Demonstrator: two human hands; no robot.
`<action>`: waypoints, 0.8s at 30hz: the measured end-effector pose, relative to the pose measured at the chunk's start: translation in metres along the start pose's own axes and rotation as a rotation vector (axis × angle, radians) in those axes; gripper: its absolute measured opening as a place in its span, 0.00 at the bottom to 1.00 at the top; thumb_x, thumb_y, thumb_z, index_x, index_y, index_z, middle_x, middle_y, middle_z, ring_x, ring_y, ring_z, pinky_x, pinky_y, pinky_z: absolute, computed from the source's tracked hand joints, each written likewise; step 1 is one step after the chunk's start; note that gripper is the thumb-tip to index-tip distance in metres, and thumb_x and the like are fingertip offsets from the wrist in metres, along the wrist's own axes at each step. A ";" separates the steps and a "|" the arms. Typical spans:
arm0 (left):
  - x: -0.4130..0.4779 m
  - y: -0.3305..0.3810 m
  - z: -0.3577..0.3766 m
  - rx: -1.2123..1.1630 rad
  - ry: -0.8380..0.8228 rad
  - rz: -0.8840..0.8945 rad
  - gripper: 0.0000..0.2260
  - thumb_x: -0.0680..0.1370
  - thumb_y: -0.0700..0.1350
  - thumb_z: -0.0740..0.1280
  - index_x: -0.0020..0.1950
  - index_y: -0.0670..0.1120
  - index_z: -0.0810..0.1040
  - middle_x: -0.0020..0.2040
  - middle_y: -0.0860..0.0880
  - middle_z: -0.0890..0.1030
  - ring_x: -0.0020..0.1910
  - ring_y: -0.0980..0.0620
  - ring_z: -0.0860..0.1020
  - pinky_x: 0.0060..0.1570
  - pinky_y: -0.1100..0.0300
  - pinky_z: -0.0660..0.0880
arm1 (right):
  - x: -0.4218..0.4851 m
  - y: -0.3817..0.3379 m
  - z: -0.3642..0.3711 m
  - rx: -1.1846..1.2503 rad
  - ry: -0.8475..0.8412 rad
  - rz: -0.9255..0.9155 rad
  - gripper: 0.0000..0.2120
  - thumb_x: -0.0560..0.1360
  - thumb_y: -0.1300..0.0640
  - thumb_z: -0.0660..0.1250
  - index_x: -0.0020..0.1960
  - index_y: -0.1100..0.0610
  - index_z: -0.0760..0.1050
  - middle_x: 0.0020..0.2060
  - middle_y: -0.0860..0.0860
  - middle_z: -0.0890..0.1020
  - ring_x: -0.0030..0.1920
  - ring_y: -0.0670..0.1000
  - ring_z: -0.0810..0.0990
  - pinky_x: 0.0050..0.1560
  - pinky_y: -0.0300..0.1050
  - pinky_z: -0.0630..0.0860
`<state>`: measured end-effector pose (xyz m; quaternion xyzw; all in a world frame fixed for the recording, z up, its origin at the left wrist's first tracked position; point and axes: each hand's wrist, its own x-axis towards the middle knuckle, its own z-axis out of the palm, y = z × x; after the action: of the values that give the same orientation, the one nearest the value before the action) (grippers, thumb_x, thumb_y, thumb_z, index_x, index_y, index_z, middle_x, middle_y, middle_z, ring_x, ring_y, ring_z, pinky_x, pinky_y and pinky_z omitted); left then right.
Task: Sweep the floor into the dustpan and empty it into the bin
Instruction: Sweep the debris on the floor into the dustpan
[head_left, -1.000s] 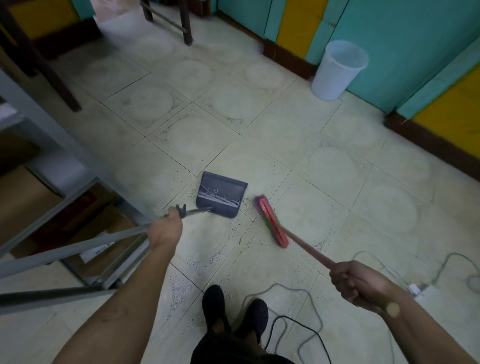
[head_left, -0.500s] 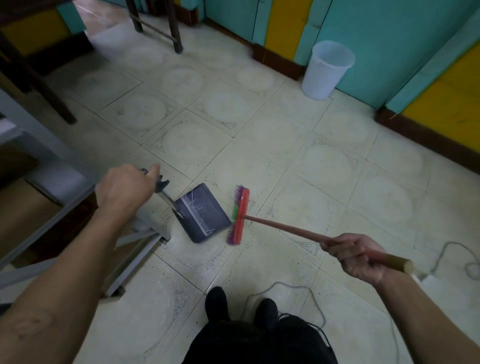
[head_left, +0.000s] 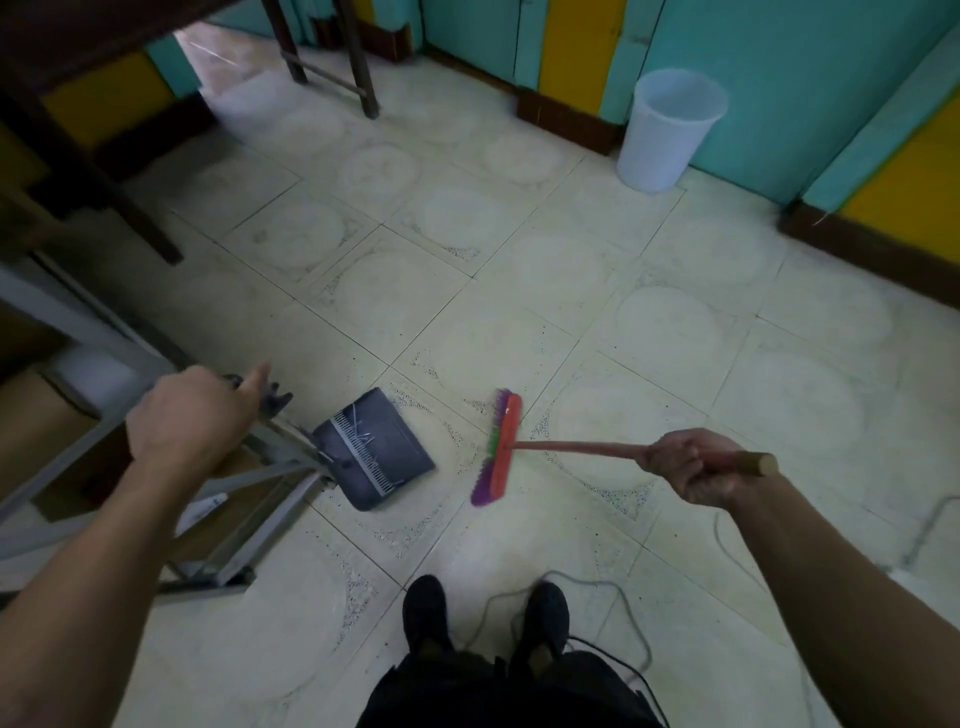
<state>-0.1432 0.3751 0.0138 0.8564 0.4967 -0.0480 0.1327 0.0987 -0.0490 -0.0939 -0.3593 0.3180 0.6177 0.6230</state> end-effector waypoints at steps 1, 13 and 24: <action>-0.007 0.007 0.002 0.020 0.007 -0.013 0.32 0.79 0.64 0.55 0.35 0.37 0.77 0.29 0.40 0.77 0.28 0.43 0.77 0.37 0.49 0.79 | -0.006 -0.009 -0.010 -0.006 0.007 0.001 0.31 0.47 0.80 0.76 0.47 0.69 0.71 0.19 0.49 0.69 0.14 0.43 0.68 0.11 0.34 0.65; -0.050 0.095 0.052 0.215 -0.015 0.017 0.27 0.81 0.60 0.55 0.34 0.39 0.75 0.25 0.45 0.72 0.22 0.49 0.69 0.27 0.62 0.68 | -0.078 -0.078 -0.113 -0.063 -0.023 -0.075 0.22 0.45 0.77 0.78 0.37 0.72 0.77 0.18 0.48 0.68 0.13 0.43 0.67 0.11 0.33 0.64; -0.058 0.174 0.086 0.257 -0.022 0.211 0.27 0.80 0.63 0.53 0.33 0.45 0.74 0.30 0.46 0.77 0.28 0.47 0.76 0.33 0.60 0.75 | -0.115 -0.081 -0.154 -0.023 -0.159 -0.080 0.19 0.53 0.73 0.78 0.39 0.65 0.73 0.20 0.49 0.70 0.16 0.45 0.70 0.13 0.36 0.68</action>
<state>-0.0172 0.2209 -0.0254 0.9131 0.3923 -0.1063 0.0318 0.1827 -0.2390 -0.0758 -0.3289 0.2457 0.6225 0.6663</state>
